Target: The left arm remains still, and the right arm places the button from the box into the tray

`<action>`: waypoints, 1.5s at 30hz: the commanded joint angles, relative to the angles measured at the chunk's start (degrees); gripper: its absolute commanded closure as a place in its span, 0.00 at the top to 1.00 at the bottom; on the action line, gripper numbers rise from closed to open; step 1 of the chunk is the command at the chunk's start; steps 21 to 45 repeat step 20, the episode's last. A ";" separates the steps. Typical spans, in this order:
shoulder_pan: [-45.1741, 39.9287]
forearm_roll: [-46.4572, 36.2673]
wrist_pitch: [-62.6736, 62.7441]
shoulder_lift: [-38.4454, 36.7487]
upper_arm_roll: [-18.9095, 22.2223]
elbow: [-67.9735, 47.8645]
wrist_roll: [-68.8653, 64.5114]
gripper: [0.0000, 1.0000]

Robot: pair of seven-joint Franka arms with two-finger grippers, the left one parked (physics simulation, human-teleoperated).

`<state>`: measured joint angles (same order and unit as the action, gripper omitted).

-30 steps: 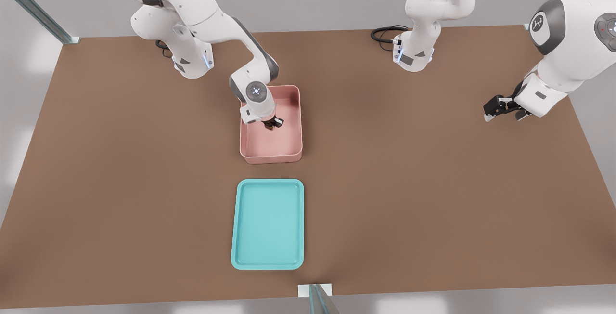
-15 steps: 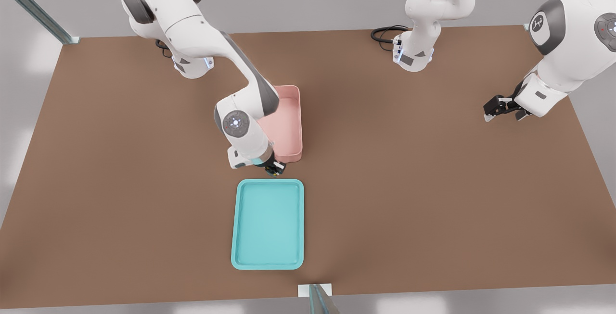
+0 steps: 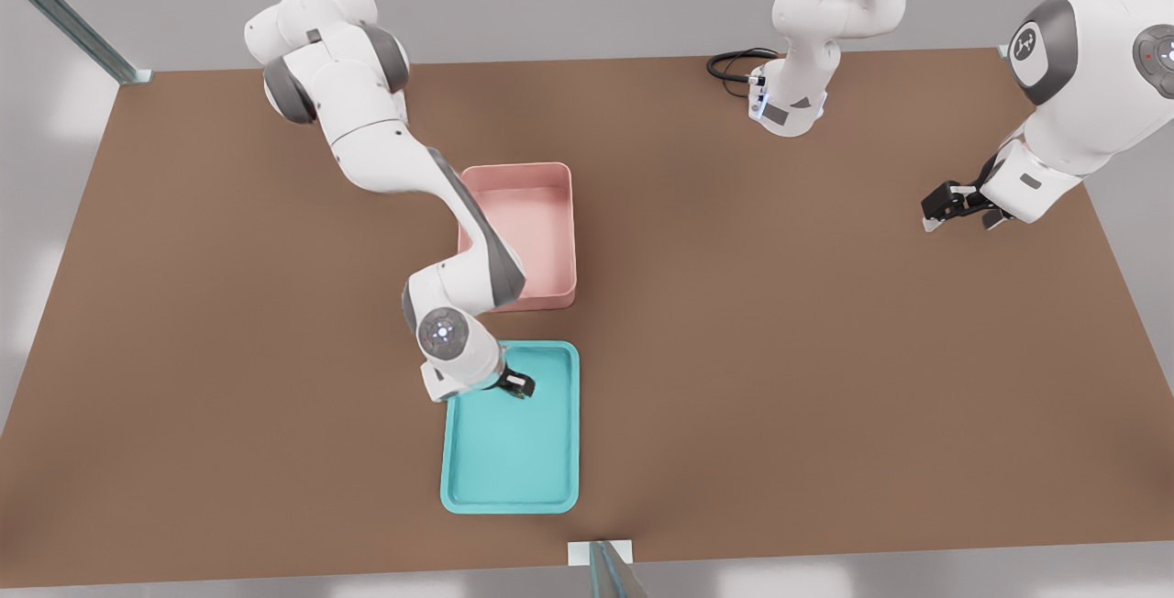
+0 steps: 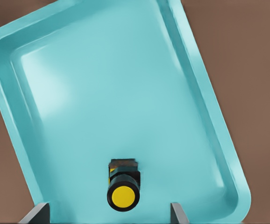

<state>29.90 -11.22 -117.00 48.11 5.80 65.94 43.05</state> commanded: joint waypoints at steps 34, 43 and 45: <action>-19.97 15.88 31.75 -35.37 -5.71 13.87 -60.45 1.00; -19.97 15.88 31.75 -35.37 -5.71 13.87 -60.45 1.00; -19.97 15.88 31.75 -35.37 -5.71 13.87 -60.45 1.00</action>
